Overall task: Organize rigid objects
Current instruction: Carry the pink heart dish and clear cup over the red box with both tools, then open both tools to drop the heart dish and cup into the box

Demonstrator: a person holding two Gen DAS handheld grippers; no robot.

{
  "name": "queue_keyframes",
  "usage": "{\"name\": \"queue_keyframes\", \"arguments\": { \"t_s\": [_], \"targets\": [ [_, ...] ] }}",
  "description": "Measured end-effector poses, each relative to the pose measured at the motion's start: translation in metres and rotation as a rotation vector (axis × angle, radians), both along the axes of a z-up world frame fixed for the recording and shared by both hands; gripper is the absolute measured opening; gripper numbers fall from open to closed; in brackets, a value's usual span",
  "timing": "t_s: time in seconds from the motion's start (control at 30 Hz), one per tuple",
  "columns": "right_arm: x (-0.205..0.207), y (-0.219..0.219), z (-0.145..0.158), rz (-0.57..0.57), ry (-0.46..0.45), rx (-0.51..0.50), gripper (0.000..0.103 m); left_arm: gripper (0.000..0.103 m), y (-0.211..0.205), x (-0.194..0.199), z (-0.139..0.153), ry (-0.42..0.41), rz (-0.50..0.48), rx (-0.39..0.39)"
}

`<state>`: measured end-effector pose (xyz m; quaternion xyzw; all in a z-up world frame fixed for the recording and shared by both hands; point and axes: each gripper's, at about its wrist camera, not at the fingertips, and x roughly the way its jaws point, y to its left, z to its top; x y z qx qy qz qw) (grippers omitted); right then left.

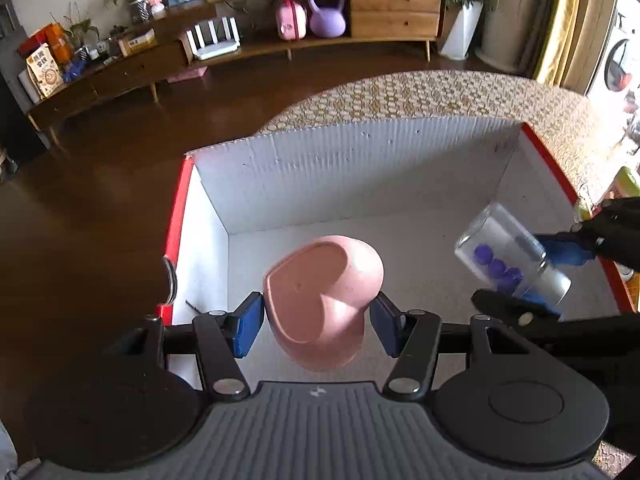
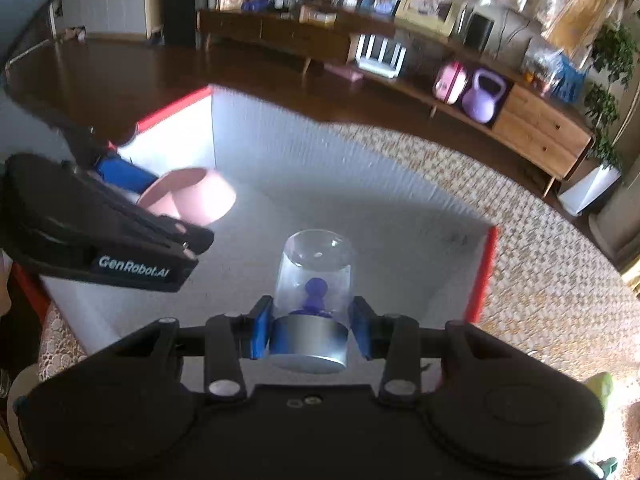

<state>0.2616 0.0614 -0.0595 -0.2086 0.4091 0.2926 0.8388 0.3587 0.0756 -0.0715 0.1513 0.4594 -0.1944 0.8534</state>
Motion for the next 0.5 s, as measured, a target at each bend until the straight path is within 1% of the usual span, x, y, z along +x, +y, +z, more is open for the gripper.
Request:
{"name": "queue_keyframes", "arguments": {
  "t_s": [0.07, 0.17, 0.23, 0.3, 0.4, 0.5],
  "targets": [
    [0.002, 0.004, -0.006, 0.013, 0.036, -0.015, 0.040, 0.058, -0.003, 0.006, -0.004, 0.030, -0.013, 0.018],
    [0.002, 0.009, -0.013, 0.025, 0.078, -0.036, 0.040, 0.058, -0.005, 0.012, -0.011, 0.052, -0.022, 0.056],
    [0.004, 0.012, -0.015, 0.025, 0.108, -0.042, 0.040, 0.058, -0.007, 0.015, -0.018, 0.085, -0.033, 0.074],
    [0.003, 0.011, -0.017, 0.017, 0.126, -0.055, 0.040, 0.058, -0.011, 0.018, -0.023, 0.115, -0.040, 0.097],
    [0.009, 0.011, -0.020, 0.013, 0.143, -0.066, 0.040, 0.058, -0.016, 0.019, -0.030, 0.134, -0.038, 0.129],
    [0.009, 0.007, -0.022, -0.002, 0.162, -0.067, 0.041, 0.059, -0.017, 0.022, -0.034, 0.160, -0.041, 0.135]
  ]
}}
